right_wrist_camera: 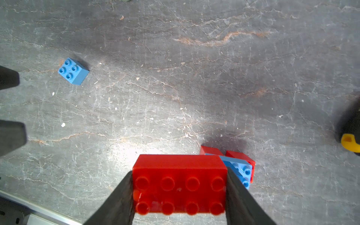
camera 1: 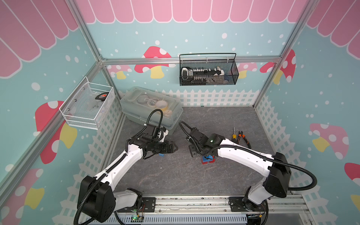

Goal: Assemble a giraffe with lego
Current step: Assemble the lego brick with the lego brick.

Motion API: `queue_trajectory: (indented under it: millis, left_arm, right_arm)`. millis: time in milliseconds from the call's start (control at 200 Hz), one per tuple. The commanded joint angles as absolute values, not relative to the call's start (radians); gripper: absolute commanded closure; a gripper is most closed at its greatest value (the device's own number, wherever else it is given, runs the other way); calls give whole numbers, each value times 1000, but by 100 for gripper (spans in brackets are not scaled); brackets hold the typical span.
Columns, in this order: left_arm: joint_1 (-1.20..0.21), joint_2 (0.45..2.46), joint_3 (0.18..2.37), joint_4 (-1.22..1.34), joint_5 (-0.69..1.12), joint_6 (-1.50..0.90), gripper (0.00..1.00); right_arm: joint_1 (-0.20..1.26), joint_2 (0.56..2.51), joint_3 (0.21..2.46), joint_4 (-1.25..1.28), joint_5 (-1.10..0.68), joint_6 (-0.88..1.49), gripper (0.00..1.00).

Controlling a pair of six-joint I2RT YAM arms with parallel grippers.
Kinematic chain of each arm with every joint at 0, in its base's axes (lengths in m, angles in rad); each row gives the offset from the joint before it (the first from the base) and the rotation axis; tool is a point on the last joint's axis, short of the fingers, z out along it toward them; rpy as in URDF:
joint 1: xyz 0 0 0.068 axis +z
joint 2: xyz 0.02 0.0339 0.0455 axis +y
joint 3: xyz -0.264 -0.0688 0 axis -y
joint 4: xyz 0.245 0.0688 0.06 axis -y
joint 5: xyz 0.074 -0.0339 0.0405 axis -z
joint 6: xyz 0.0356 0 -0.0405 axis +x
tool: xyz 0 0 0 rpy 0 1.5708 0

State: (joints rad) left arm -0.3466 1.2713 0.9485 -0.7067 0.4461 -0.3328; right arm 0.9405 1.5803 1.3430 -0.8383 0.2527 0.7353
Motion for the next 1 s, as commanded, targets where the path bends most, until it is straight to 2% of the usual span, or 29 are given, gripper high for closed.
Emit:
queue_trajectory:
  millis: [0,370,995]
  left_arm:
    - [-353,1252,950,-717,458,-314,3]
    - [-356,1258,950,-717,452,-314,3]
    - [-358,1255,951,-718,452,-314,3]
  right_arm:
    - [925,1543,1311,-889,256,775,47]
    - [868,1482,1231,-891,201,790,47]
    - [865,1551,1226,-890,179,805,48]
